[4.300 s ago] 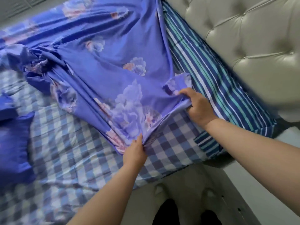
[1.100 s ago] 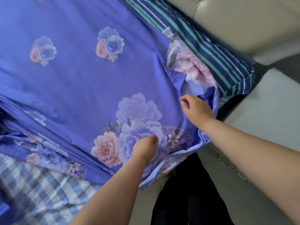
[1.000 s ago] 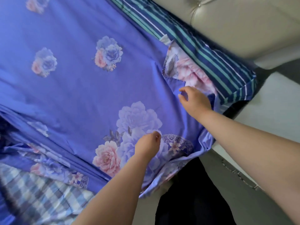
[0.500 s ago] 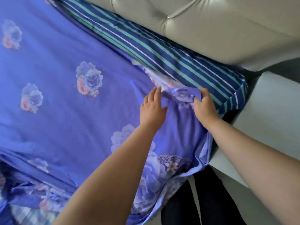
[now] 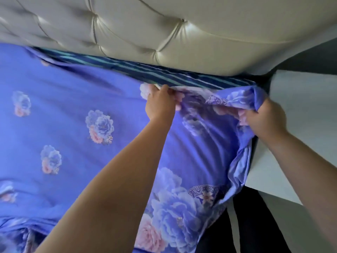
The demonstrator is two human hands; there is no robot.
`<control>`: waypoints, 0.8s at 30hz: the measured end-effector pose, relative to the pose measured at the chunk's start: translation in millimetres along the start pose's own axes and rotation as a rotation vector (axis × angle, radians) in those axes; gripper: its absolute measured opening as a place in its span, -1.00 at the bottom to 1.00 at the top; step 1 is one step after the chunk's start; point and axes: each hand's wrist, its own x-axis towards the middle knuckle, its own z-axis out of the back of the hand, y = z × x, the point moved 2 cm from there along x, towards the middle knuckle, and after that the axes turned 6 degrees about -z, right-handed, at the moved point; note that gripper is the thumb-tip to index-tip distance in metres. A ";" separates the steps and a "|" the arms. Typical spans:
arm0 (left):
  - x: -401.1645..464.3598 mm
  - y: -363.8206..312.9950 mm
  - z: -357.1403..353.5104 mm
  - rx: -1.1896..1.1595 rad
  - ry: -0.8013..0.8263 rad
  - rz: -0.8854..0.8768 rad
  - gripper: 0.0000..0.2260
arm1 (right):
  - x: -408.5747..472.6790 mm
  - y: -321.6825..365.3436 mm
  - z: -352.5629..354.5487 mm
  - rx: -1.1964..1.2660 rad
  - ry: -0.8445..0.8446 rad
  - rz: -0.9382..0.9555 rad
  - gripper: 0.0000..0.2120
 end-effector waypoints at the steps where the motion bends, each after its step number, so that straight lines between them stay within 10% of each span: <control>1: -1.0 -11.7 2.3 -0.055 -0.036 -0.005 -0.78 | 3.8 -5.9 4.7 0.033 -0.068 -0.036 -0.43; 7: -0.3 -85.1 -13.3 -0.323 -0.043 -0.179 -0.81 | 32.7 -41.4 12.7 0.163 -0.197 -0.237 -0.46; 13: 0.2 -108.8 -43.7 -0.816 0.197 0.074 -0.97 | 57.9 -51.9 13.1 0.383 -0.187 -0.289 -0.61; 19: 6.5 -115.9 -72.9 -1.322 0.067 0.423 -0.70 | 76.1 -53.6 35.2 0.016 -0.072 -0.366 -0.64; 24: -4.3 -121.6 -86.3 -1.256 -0.035 0.499 -0.39 | 92.6 -53.3 28.7 1.049 0.083 -0.720 -0.82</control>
